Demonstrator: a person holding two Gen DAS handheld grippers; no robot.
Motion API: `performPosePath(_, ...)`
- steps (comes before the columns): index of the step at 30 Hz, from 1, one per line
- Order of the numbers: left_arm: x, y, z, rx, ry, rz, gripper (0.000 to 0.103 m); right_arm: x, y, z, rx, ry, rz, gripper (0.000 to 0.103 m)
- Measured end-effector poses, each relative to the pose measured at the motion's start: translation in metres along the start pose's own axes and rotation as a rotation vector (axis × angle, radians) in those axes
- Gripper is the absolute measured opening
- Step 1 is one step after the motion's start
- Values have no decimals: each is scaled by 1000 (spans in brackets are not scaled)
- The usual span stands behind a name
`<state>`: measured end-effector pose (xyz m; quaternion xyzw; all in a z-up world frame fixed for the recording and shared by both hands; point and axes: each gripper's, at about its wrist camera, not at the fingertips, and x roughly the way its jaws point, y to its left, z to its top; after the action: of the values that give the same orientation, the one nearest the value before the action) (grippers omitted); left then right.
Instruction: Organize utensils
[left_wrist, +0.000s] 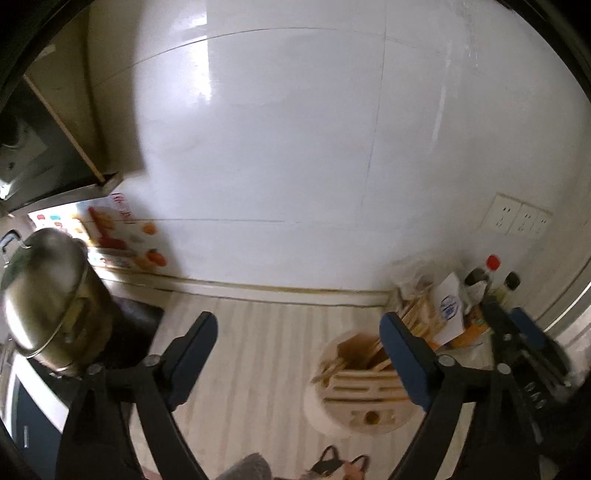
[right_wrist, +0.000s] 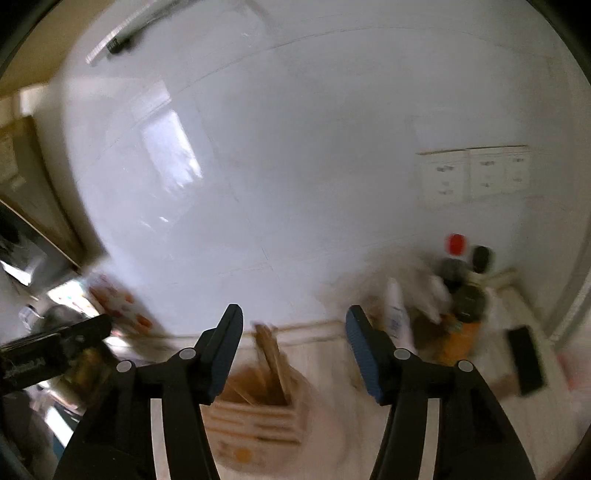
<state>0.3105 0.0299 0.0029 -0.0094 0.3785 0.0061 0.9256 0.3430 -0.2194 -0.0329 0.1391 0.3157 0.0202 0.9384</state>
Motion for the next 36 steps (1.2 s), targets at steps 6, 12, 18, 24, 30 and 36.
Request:
performPosePath(6, -3, -6, -39, 55, -4, 77, 103, -11, 6, -26, -93, 79, -103, 89)
performPosePath(12, 10, -8, -66, 33, 40, 113, 103, -5, 4, -52, -147, 156, -152, 101)
performPosePath(18, 1, -5, -79, -2, 38, 124, 103, -12, 2, -58, -176, 157, -175, 101)
performPosePath(24, -39, -1, -87, -9, -1, 94, 103, -57, 7, -59, -170, 110, -194, 103)
performPosePath(30, -95, 6, -101, 15, -67, 73, 103, -119, 22, -65, -158, 38, -218, 103)
performPosePath(36, -149, 18, -121, 34, -109, 39, 103, -184, 39, -80, -139, -20, -233, 103)
